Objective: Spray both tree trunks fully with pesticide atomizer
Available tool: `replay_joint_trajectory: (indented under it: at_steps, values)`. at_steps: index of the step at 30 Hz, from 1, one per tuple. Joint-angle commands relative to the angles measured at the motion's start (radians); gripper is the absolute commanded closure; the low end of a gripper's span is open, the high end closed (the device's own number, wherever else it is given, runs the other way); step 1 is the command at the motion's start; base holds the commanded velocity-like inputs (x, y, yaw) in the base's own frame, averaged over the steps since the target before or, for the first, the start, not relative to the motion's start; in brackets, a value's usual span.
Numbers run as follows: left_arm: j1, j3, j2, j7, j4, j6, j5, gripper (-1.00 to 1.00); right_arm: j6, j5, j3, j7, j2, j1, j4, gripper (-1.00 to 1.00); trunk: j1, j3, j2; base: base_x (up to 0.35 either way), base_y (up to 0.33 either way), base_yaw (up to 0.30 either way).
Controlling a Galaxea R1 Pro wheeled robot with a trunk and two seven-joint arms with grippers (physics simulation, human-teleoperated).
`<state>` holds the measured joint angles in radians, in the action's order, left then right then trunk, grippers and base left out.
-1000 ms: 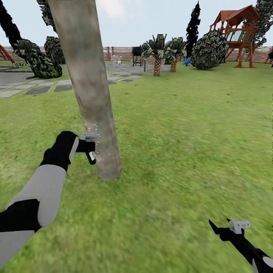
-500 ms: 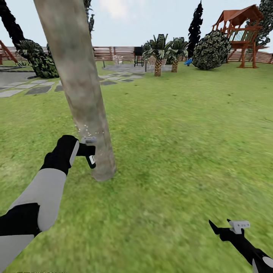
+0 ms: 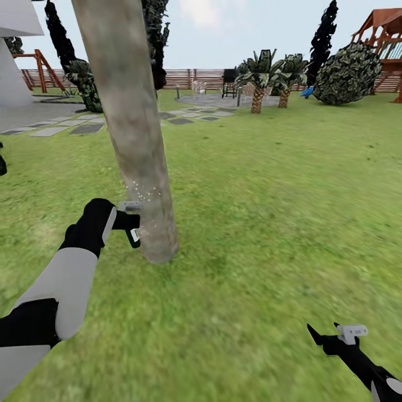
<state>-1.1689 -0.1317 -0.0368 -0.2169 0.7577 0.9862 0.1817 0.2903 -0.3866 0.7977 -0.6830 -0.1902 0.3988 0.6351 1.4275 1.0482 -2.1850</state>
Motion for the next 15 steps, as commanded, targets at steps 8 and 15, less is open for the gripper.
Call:
replay_joint_trajectory:
  at_steps: [8,15]
  values:
    - [0.000,0.000,0.000,0.002,0.000,0.000,-0.001,1.00,0.000,0.000,0.000,0.000,0.000,0.000,0.000,-1.00,0.000,0.000,0.000,0.164,-0.247,0.017]
    - [0.000,0.000,0.000,0.002,0.000,0.000,0.002,1.00,0.000,0.000,0.000,0.000,0.000,0.000,0.000,-1.00,0.000,0.000,0.000,0.028,-0.270,0.240]
